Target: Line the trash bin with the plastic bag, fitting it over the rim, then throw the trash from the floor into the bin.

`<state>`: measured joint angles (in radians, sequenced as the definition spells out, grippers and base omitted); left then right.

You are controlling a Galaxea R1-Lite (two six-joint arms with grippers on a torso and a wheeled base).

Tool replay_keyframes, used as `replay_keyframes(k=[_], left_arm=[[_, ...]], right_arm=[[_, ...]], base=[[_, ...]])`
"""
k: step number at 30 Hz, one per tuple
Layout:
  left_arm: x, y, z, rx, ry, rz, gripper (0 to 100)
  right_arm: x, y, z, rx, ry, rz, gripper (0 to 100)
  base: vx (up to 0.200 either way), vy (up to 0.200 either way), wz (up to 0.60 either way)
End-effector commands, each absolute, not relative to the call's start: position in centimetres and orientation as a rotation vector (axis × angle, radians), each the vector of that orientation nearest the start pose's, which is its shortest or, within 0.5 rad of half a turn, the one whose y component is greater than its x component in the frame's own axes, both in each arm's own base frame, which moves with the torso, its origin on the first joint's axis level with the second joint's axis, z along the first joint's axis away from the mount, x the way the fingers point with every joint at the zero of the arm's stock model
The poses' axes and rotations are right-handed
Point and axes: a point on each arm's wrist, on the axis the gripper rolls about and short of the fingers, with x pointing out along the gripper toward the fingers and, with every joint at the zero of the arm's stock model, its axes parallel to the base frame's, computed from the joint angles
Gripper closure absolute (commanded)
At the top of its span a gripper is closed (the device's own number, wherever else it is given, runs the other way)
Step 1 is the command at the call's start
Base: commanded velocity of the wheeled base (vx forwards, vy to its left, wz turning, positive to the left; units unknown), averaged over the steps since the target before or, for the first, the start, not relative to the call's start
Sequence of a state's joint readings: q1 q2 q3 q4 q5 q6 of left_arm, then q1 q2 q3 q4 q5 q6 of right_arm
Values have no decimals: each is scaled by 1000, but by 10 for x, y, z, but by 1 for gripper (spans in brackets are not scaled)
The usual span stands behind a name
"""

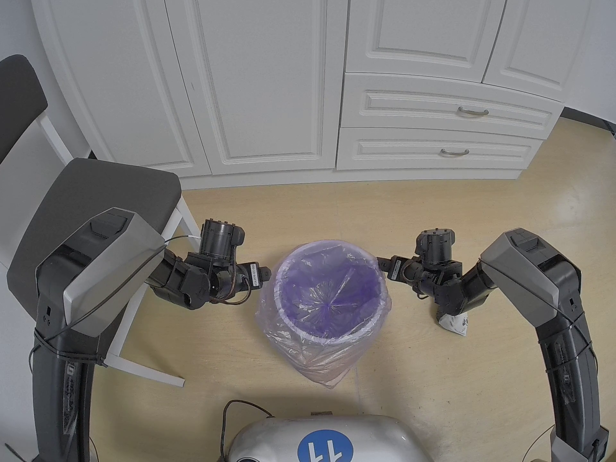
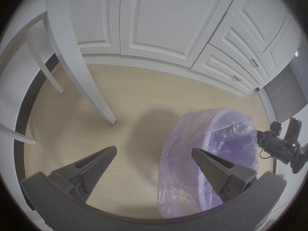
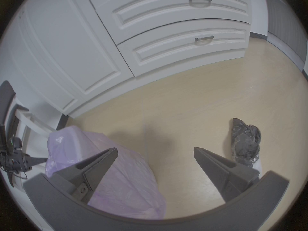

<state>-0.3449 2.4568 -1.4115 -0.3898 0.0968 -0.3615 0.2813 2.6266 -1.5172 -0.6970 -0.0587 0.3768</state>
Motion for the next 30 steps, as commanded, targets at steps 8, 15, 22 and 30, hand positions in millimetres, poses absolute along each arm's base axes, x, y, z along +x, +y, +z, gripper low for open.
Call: replay_keyframes(k=[8, 15, 22, 30], left_arm=[[439, -154, 19, -206, 663, -120, 0], [432, -152, 12, -166, 710, -124, 0], [421, -148, 1, -93, 793, -176, 0], [411, -143, -1, -58, 827, -261, 0]], right_arm=[[487, 149, -29, 376, 312, 175, 0], [490, 137, -25, 332, 308, 152, 0], [492, 109, -37, 155, 435, 59, 0], [488, 107, -38, 145, 480, 52, 0]], base=[[0, 0, 0], [0, 0, 0], [0, 0, 0], [0, 0, 0]])
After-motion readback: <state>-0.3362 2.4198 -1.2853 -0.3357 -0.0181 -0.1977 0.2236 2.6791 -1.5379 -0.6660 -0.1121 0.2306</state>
